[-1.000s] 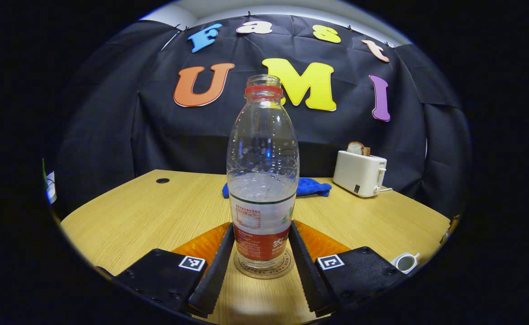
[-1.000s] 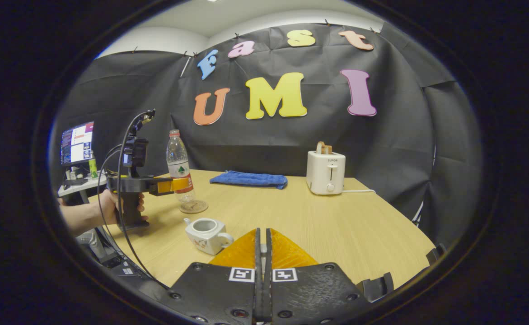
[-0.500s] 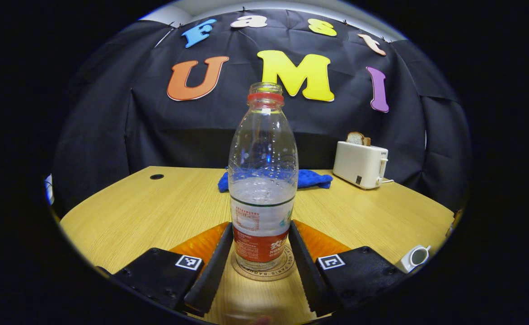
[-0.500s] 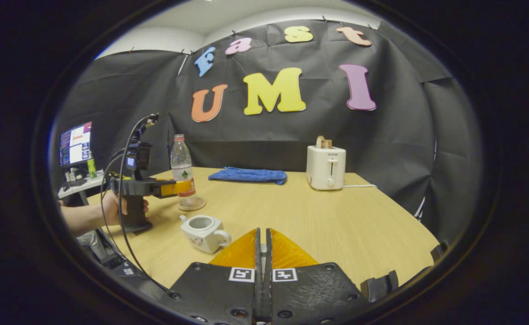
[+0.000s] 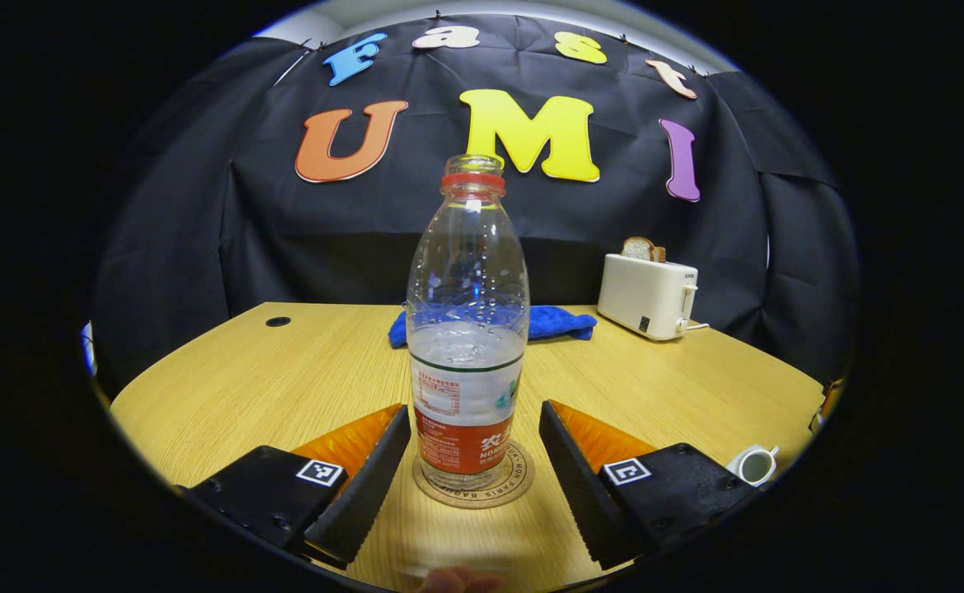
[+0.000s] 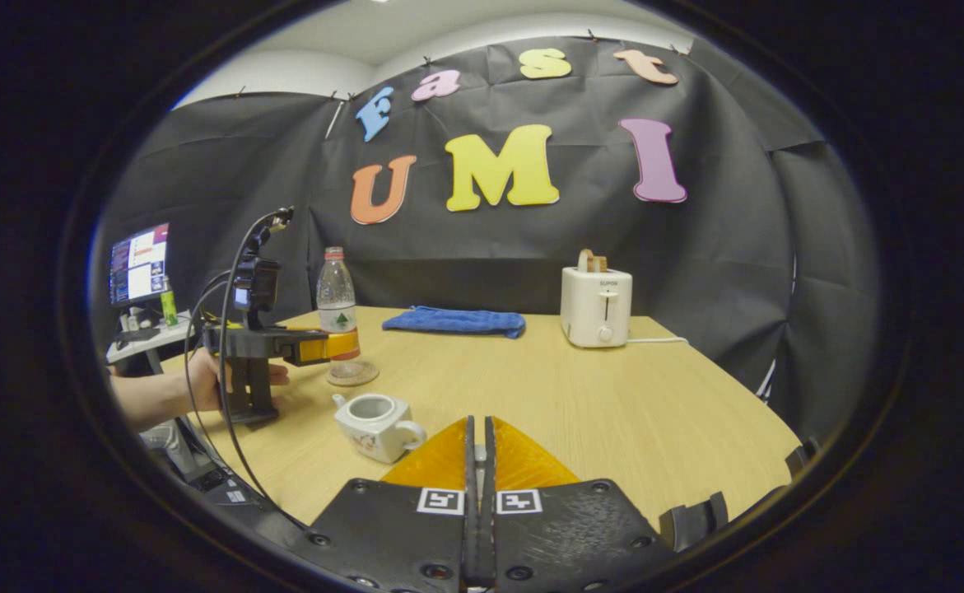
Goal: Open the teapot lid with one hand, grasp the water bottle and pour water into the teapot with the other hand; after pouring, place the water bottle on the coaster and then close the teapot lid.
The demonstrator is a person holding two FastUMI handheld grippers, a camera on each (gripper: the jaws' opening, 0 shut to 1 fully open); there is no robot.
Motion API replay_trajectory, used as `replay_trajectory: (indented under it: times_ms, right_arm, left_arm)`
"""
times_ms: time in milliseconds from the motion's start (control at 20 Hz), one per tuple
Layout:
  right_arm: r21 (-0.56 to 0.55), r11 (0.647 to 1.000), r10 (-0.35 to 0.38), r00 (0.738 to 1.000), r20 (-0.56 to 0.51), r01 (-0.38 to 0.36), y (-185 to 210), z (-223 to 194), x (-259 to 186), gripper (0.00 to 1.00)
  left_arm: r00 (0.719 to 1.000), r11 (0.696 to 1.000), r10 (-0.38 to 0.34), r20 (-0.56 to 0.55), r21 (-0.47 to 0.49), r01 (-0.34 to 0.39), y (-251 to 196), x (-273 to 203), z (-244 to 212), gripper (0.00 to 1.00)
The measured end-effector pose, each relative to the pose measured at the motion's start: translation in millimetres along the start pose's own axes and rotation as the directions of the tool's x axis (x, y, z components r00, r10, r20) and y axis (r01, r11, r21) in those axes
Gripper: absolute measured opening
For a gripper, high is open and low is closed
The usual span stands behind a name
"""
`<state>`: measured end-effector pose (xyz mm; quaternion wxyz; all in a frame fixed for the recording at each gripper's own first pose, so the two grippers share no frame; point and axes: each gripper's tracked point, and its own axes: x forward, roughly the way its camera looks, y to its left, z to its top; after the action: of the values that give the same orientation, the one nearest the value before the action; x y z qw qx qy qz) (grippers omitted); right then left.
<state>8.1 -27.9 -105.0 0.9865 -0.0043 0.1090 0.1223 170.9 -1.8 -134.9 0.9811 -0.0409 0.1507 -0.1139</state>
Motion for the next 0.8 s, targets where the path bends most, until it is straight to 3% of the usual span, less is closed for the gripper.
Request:
replay_trajectory:
  times_ms: [150,300,500,800]
  right_arm:
    - [-0.002,1.000,0.003,1.000,0.012,-0.003,4.5,4.7,-2.1,0.00]
    - [-0.002,1.000,0.021,0.999,0.026,-0.021,14.7,12.7,-0.3,0.00]
    - [0.003,0.995,0.096,0.995,0.042,-0.096,44.1,30.7,14.2,0.00]
    - [-0.018,0.984,0.179,0.980,0.089,-0.178,86.0,51.9,48.3,0.00]
  left_arm:
    - [0.999,0.999,0.037,0.007,0.025,-0.037,6.3,-9.1,2.2,0.99]
    - [0.992,0.991,0.123,0.017,0.040,-0.124,26.6,-35.6,0.5,0.98]
    - [0.989,0.990,0.141,0.039,-0.031,-0.140,30.5,-77.6,4.5,0.98]
    - [0.968,0.976,0.216,0.128,-0.055,-0.211,51.0,-142.7,13.3,0.98]
